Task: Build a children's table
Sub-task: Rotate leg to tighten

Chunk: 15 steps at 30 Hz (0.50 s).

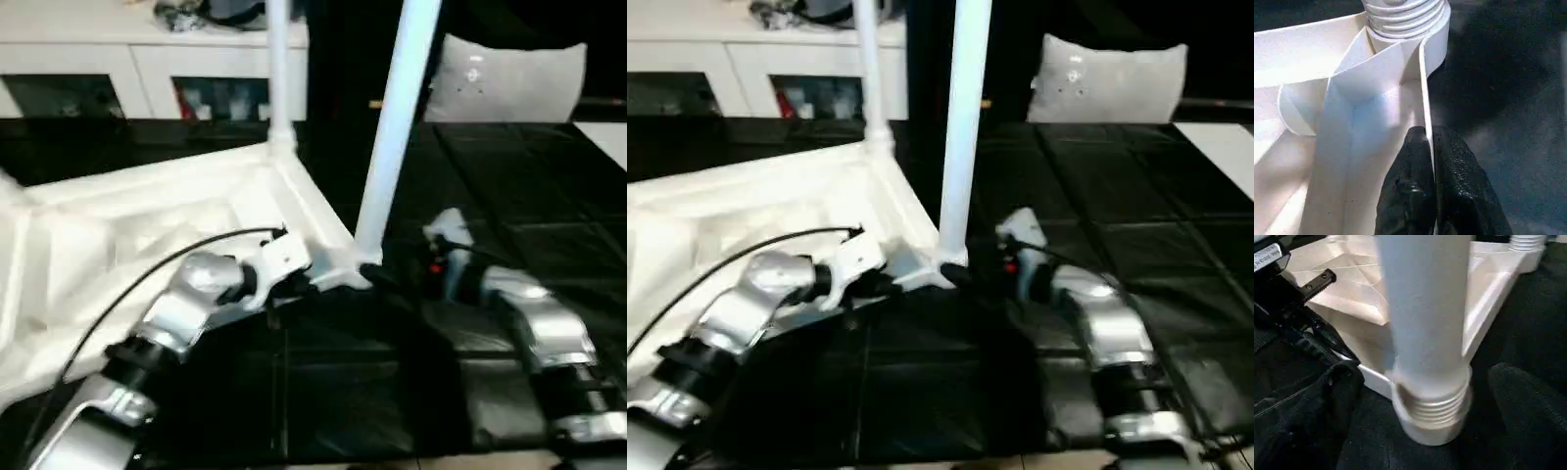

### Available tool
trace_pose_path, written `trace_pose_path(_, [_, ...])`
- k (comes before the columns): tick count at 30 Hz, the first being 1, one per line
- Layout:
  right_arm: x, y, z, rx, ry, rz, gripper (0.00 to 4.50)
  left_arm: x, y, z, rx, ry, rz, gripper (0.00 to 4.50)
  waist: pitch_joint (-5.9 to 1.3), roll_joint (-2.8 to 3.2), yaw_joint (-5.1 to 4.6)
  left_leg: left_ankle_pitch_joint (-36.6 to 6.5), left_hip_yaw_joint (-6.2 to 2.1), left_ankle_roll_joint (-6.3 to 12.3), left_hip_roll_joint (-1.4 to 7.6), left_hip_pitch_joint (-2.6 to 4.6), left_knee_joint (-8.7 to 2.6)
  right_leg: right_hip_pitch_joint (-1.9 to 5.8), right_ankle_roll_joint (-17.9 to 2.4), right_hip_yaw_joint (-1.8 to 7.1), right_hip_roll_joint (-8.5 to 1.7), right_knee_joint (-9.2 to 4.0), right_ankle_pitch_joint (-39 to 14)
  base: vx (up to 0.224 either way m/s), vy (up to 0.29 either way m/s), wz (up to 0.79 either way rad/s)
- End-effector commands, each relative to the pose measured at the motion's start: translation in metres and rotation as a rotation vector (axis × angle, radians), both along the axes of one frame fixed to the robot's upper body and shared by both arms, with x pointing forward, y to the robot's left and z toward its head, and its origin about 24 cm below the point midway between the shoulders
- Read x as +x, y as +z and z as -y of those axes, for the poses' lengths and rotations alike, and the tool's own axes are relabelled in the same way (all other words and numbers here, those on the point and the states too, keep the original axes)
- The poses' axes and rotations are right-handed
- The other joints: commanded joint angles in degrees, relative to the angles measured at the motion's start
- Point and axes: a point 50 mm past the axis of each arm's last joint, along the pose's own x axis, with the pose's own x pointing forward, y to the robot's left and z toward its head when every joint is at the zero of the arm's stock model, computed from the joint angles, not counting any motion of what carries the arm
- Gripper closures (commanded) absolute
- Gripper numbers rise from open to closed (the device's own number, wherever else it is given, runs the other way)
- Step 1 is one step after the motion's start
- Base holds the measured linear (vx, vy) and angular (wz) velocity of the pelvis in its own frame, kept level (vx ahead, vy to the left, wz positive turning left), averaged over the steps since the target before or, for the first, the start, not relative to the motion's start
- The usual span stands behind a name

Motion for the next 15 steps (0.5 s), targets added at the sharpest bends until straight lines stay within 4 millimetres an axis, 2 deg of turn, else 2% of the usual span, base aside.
trace_pose_path(1, [-0.002,0.007,0.004,-0.014,0.087,0.022,0.03,-0.006,0.002,0.005,0.012,-0.138,0.002,4.5,-3.37,-0.14,0.17,-8.5,-0.58,4.1,2.62,-0.05,-3.68,3.29,-10.1,3.02,-4.85,-4.83,-15.0,0.0,0.0,0.0])
trace_pose_path(3, [-0.008,0.01,0.009,-0.023,0.186,0.014,0.03,-0.01,0.001,0.0,0.031,-0.225,-0.027,4.5,-3.38,-0.17,0.85,-7.9,-0.51,4.6,2.72,0.0,-3.65,3.29,-10.4,3.06,-4.83,-4.63,-13.8,0.0,0.0,0.0])
trace_pose_path(6, [-0.011,0.012,0.01,-0.032,0.248,0.007,0.03,-0.012,0.002,-0.002,0.035,-0.273,-0.038,4.5,-3.33,-0.24,1.43,-7.6,-0.4,4.73,2.83,-0.07,-3.62,3.31,-10.7,3.01,-4.84,-4.42,-13.2,0.0,0.0,0.0])
trace_pose_path(7, [-0.011,0.012,0.011,-0.036,0.266,0.007,0.29,-0.012,0.002,-0.002,0.038,-0.29,-0.04,4.5,-3.33,-0.22,1.5,-7.8,-0.38,4.57,2.87,-0.04,-3.62,3.3,-10.7,3.0,-4.86,-4.41,-13.5,0.0,0.0,0.0])
trace_pose_path(8, [-0.013,0.012,0.01,-0.04,0.314,0.003,0.37,-0.015,0.002,-0.003,0.053,-0.336,-0.053,4.5,-3.32,-0.42,1.59,-8.2,-0.38,4.36,2.9,0.04,-3.65,3.24,-10.5,2.98,-4.91,-4.49,-14.6,0.0,0.0,0.0])
trace_pose_path(11, [-0.015,0.013,0.009,-0.04,0.353,-0.002,0.42,-0.017,0.001,-0.004,0.07,-0.371,-0.065,4.5,-3.24,-0.41,2.03,-8.5,-0.39,4.19,2.98,0.09,-3.7,3.14,-9.7,3.04,-5.02,-4.68,-16.8,0.0,0.0,0.0])
trace_pose_path(12, [-0.016,0.013,0.008,-0.038,0.368,-0.002,0.71,-0.018,0.0,-0.004,0.078,-0.387,-0.064,4.5,-3.26,-0.54,2.22,-8.6,-0.34,4.03,2.99,0.23,-3.68,3.05,-9.6,3.08,-5.03,-4.74,-17.2,0.0,0.0,0.0])
trace_pose_path(15, [-0.019,0.011,0.004,-0.026,0.412,-0.018,0.8,-0.02,-0.001,-0.004,0.086,-0.419,-0.068,4.5,-3.34,-0.52,2.36,-8.4,-0.43,3.84,3.01,0.15,-3.73,3.11,-9.6,3.0,-4.98,-4.53,-16.6,0.0,0.0,0.0])
